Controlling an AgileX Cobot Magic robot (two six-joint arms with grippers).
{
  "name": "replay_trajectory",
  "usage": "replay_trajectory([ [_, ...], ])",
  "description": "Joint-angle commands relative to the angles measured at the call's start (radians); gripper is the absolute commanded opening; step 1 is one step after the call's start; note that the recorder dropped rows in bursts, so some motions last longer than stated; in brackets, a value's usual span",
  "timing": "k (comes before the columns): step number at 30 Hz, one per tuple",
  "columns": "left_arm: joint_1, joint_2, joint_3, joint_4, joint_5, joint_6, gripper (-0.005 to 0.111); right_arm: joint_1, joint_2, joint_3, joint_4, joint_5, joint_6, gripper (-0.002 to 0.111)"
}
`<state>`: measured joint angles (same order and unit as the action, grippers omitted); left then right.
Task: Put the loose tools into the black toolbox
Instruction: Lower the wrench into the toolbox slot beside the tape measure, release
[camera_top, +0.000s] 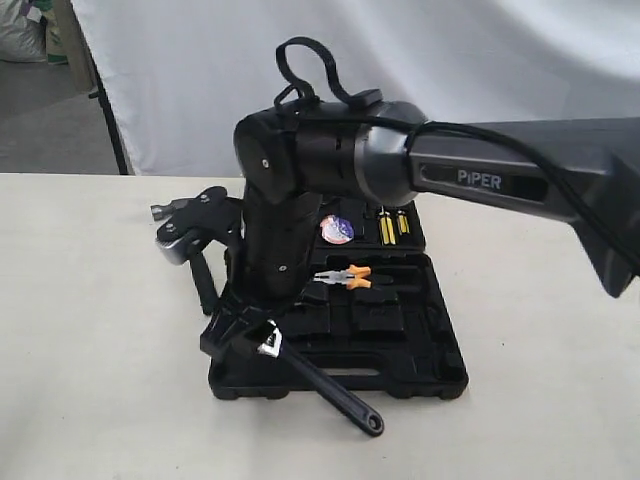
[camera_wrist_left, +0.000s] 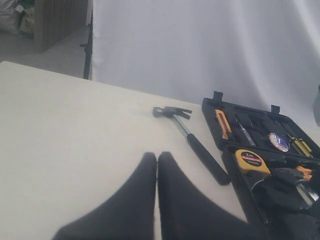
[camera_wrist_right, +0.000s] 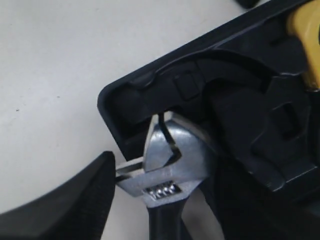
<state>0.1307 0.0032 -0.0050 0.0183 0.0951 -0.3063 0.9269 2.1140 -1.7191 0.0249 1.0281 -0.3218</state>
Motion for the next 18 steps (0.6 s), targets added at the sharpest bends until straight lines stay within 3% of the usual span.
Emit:
replay_trajectory([
  [1, 0.025, -0.003, -0.003, 0.004, -0.007, -0.005, 0.001, -0.041, -0.008, 0.000, -0.033, -0.092, -0.057, 0.000],
  [13, 0.025, -0.003, -0.003, 0.004, -0.007, -0.005, 0.001, -0.052, 0.092, 0.000, -0.036, -0.125, -0.101, 0.000],
  [18, 0.025, -0.003, -0.003, 0.004, -0.007, -0.005, 0.001, -0.052, 0.100, 0.000, -0.041, -0.086, -0.245, 0.000],
])
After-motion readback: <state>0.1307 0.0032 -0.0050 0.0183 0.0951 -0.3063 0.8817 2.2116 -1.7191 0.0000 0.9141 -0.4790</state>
